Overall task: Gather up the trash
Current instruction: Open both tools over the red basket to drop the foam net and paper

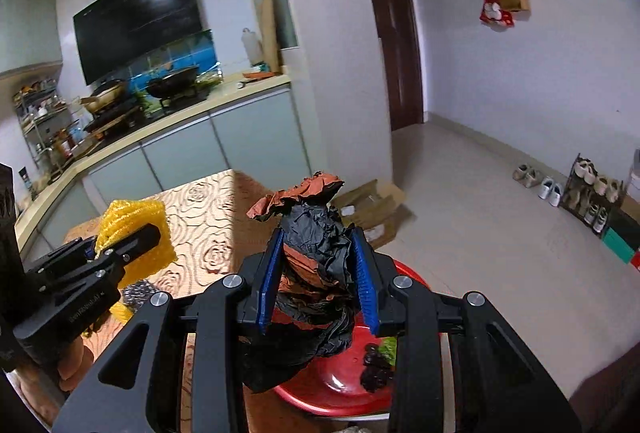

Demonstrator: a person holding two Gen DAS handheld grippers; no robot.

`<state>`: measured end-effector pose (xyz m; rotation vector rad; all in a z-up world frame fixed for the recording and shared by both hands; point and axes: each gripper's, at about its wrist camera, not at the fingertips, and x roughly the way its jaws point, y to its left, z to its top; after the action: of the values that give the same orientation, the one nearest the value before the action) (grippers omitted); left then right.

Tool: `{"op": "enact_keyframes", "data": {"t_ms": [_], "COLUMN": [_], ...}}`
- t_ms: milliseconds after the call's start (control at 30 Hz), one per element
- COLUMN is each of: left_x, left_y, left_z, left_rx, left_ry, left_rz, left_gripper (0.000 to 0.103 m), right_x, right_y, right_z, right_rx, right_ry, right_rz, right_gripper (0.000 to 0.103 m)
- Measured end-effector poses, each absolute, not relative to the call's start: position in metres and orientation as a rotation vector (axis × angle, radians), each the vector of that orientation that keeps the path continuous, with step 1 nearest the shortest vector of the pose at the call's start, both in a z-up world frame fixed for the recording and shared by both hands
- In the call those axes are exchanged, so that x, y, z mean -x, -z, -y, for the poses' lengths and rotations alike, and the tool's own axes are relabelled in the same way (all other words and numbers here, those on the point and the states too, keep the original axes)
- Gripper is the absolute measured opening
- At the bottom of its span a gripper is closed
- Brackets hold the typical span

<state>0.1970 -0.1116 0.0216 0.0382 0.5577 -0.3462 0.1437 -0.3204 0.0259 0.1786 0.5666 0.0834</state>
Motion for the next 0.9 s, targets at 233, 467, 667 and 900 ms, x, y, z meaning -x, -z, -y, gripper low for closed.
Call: {"op": "enact_keyframes", "data": {"t_ms": [233, 467, 667, 900], "left_x": [-0.213, -0.227, -0.241, -0.253], "left_y": [-0.005, 0.014, 0.037, 0.057], "left_z": [0.128, 0.145, 0.157, 0.172], "left_rx": [-0.02, -0.006, -0.011, -0.024], "left_ry": [0.398, 0.436, 0.44, 0.456], "left_rz": [-0.606, -0.659, -0.735, -0.804], "left_gripper": [0.023, 0.023, 0.024, 0.026], "right_x": [-0.149, -0.161, -0.168, -0.18], "right_y": [-0.013, 0.003, 0.02, 0.038], "right_z": [0.334, 0.341, 0.349, 0.345], "right_rx": [-0.19, -0.198, -0.216, -0.215], "right_ry": [-0.049, -0.029, -0.019, -0.037], "right_rz": [-0.598, -0.646, -0.694, -0.76], "right_gripper": [0.033, 0.033, 0.034, 0.034]}}
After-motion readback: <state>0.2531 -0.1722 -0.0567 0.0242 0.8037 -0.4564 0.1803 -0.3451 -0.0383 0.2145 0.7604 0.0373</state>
